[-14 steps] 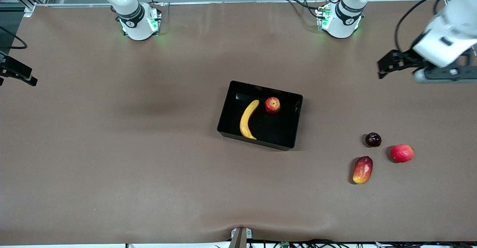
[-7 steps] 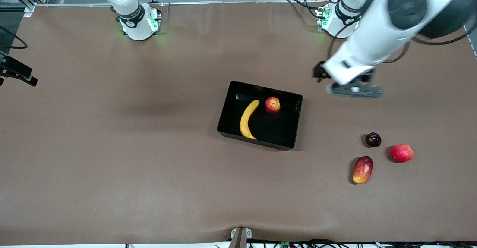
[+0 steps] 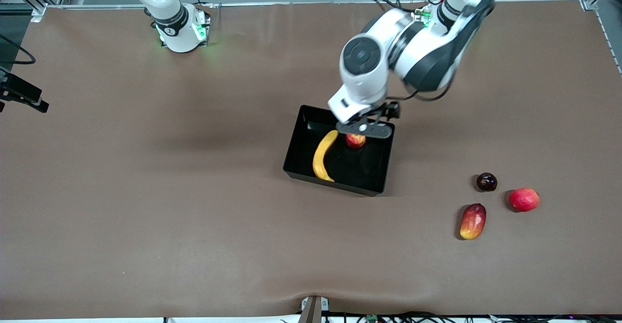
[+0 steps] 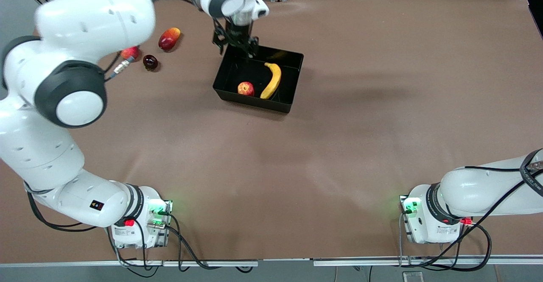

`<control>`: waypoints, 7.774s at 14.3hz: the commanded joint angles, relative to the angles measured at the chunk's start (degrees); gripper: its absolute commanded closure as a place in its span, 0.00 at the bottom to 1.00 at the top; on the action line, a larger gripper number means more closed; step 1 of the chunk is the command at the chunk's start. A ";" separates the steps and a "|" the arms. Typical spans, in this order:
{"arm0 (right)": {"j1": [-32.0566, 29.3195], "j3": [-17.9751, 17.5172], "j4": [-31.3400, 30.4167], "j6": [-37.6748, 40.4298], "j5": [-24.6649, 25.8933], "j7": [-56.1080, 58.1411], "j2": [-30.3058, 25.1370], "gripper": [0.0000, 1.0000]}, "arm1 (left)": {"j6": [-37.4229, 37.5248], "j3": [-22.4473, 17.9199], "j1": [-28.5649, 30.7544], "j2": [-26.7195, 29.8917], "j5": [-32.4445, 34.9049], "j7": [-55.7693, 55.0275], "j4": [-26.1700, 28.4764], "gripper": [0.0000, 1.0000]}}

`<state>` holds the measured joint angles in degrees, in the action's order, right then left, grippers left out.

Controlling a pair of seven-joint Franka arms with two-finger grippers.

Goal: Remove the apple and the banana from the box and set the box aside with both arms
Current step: 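Lower the left gripper onto the red apple in the box, then close the left gripper on the red apple and lift it, then carry the apple beside the mango and plum, lower it, then open the left gripper to release the apple on the table, then reach the left gripper into the box and grasp the banana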

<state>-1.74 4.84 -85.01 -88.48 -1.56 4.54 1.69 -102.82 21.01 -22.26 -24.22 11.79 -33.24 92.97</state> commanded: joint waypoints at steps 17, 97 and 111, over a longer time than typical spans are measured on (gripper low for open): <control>-0.46 -0.53 0.37 -0.02 -0.20 0.47 0.07 0.00 | -28.93 -0.44 0.72 -8.21 3.59 -6.40 15.92 0.00; -0.02 -0.62 0.28 -0.11 -0.20 0.56 1.74 0.00 | -30.16 10.98 3.45 -24.47 19.50 -11.05 -2.53 0.16; 3.41 -0.79 0.28 -0.20 -4.42 0.55 4.80 0.00 | -16.20 12.13 4.06 -18.86 18.63 -9.91 -9.12 1.00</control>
<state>1.45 4.04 -85.22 -88.61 -5.46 4.61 4.35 -122.03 32.79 -19.00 -45.44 30.08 -42.86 84.78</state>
